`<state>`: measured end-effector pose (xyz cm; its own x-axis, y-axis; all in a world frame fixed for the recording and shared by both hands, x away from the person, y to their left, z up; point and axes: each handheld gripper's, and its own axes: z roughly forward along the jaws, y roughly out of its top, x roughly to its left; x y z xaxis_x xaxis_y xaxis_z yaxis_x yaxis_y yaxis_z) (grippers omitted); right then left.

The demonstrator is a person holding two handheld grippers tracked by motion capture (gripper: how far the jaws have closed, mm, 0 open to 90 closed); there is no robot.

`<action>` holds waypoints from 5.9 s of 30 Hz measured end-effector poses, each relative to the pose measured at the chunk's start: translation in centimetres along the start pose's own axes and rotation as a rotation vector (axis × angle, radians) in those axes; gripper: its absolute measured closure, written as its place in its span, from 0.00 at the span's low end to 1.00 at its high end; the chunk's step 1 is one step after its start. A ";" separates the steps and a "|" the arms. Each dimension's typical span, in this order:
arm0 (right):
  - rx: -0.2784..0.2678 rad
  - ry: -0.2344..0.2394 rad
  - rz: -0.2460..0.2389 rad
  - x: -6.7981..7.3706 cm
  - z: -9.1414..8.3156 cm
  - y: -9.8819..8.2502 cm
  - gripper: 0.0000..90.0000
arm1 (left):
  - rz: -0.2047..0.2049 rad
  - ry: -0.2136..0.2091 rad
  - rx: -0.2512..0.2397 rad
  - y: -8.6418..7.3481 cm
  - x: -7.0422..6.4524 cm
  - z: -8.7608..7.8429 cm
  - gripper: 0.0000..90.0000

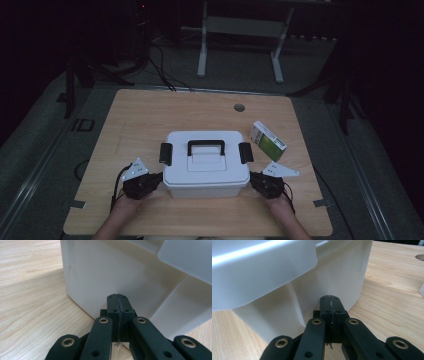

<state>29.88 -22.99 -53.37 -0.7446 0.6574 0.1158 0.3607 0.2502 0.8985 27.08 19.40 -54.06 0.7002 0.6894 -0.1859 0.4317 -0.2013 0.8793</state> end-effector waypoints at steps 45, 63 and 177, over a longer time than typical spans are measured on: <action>0.061 -0.061 -0.047 -4.3 -4.0 -2.7 0.15 | 0.056 0.046 0.394 1.8 4.5 -4.5 0.46; 0.068 -0.061 -0.036 -4.4 -4.5 -3.0 0.15 | 0.142 0.058 0.633 2.9 4.9 -6.0 0.46; 0.104 -0.015 -0.041 -4.3 -4.4 -3.7 0.15 | 0.734 -0.195 0.935 24.9 -7.1 9.7 0.72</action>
<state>29.25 -29.85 -55.33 -0.7516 0.6556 0.0729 0.3872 0.3491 0.8533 38.38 2.69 -35.09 0.9909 0.0988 0.0920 0.0831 -0.9835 0.1605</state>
